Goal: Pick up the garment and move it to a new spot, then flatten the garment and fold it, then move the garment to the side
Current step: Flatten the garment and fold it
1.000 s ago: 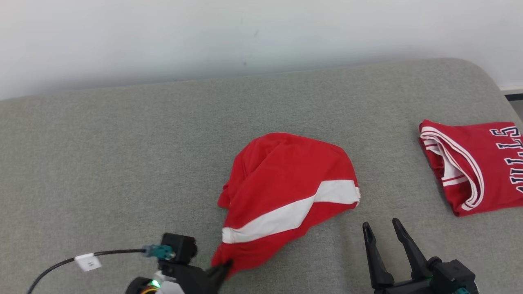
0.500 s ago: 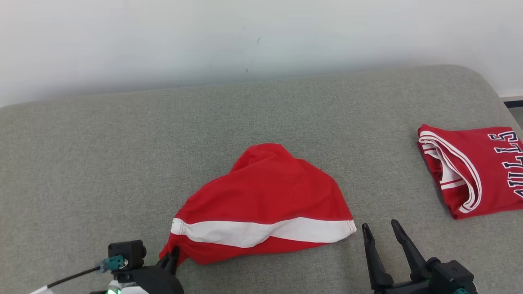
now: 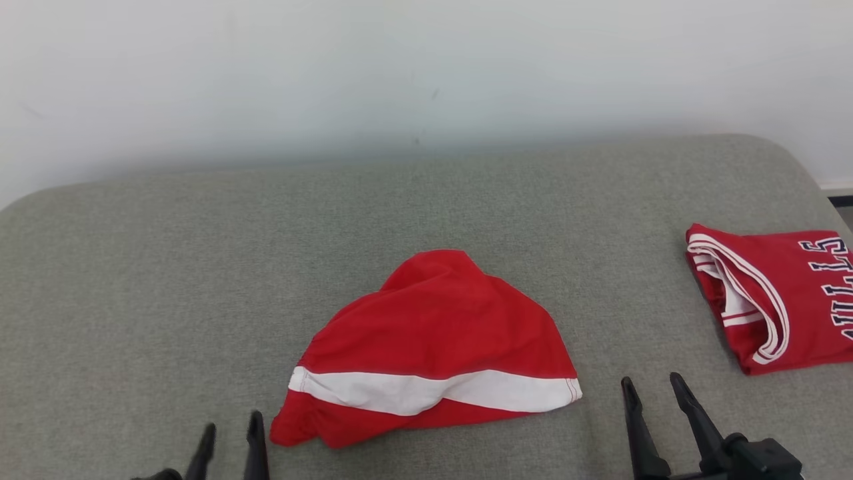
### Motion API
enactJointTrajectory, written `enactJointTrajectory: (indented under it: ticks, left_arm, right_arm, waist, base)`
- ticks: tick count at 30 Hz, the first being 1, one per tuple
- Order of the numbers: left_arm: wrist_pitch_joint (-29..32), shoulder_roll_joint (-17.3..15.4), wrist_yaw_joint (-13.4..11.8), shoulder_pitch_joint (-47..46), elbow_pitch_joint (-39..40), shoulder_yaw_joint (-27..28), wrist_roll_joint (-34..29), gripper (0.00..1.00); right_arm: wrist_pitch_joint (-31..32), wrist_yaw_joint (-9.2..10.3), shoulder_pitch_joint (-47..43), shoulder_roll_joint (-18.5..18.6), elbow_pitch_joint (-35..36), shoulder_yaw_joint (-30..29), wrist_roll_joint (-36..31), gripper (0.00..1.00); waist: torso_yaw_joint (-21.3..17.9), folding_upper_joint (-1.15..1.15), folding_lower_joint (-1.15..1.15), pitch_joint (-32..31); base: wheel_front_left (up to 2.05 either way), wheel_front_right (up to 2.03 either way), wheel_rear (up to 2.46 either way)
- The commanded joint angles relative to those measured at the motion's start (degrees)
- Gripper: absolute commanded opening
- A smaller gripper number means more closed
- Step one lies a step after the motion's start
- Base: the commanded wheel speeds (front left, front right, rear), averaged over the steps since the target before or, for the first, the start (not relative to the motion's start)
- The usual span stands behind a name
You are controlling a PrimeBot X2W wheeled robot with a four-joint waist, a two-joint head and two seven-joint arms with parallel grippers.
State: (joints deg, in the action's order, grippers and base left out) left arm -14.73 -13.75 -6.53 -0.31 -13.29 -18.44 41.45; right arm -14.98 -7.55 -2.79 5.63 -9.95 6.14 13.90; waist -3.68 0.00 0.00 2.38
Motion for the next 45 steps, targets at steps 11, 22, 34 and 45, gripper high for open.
enactJointTrajectory:
  ticks: [11,22,34,45]
  left_arm:
    - [-0.44,8.91,8.7,10.89,13.29,18.81,-25.36,1.0]
    - [-0.46,10.86,13.06,13.72,10.99,22.81,-29.96,1.0]
    - [-0.46,10.89,13.75,12.15,9.96,21.98,-28.38,1.0]
    - [-0.47,10.9,14.0,11.7,9.28,21.62,-28.06,1.0]
  right_arm:
    - [0.82,0.13,-2.43,0.78,0.62,-2.24,-1.63,1.0]
    - [0.8,0.13,-6.06,0.24,-1.01,-2.25,-2.07,1.0]
    - [0.72,0.13,-5.36,-0.39,-0.44,-2.0,-2.22,1.0]
    - [0.46,0.13,-4.65,-0.75,-0.03,-1.92,-2.2,1.0]
  waist:
    - [3.24,0.0,0.0,-3.37]
    - [5.31,0.0,0.0,-6.12]
    - [4.12,0.0,0.0,-5.81]
    - [3.65,0.0,0.0,-4.93]
  base:
    - [0.0,0.0,0.0]
    - [0.0,0.0,0.0]
    - [0.0,0.0,0.0]
    - [0.0,0.0,0.0]
